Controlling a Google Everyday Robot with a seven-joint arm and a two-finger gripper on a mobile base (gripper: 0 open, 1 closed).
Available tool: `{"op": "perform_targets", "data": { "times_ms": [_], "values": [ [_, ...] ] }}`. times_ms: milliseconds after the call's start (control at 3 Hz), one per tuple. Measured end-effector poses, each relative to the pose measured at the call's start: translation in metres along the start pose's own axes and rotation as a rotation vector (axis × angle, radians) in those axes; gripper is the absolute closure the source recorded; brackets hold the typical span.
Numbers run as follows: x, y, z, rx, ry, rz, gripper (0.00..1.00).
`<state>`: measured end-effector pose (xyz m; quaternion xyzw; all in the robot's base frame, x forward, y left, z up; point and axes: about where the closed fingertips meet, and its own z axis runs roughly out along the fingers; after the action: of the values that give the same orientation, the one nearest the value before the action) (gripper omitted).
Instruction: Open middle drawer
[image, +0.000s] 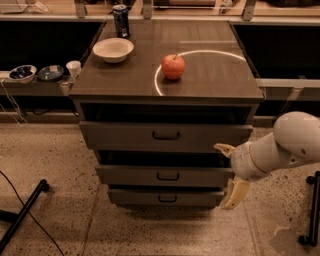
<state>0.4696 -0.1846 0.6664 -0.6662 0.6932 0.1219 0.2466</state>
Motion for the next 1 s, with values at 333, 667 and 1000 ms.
{"op": "perform_targets", "data": {
  "times_ms": [333, 667, 1000],
  "values": [
    [0.018, -0.003, 0.047, -0.020, 0.017, -0.067, 0.00],
    [0.039, -0.011, 0.087, -0.051, 0.058, -0.085, 0.00],
    [0.062, -0.027, 0.114, -0.078, 0.055, -0.048, 0.00]
  ]
}}
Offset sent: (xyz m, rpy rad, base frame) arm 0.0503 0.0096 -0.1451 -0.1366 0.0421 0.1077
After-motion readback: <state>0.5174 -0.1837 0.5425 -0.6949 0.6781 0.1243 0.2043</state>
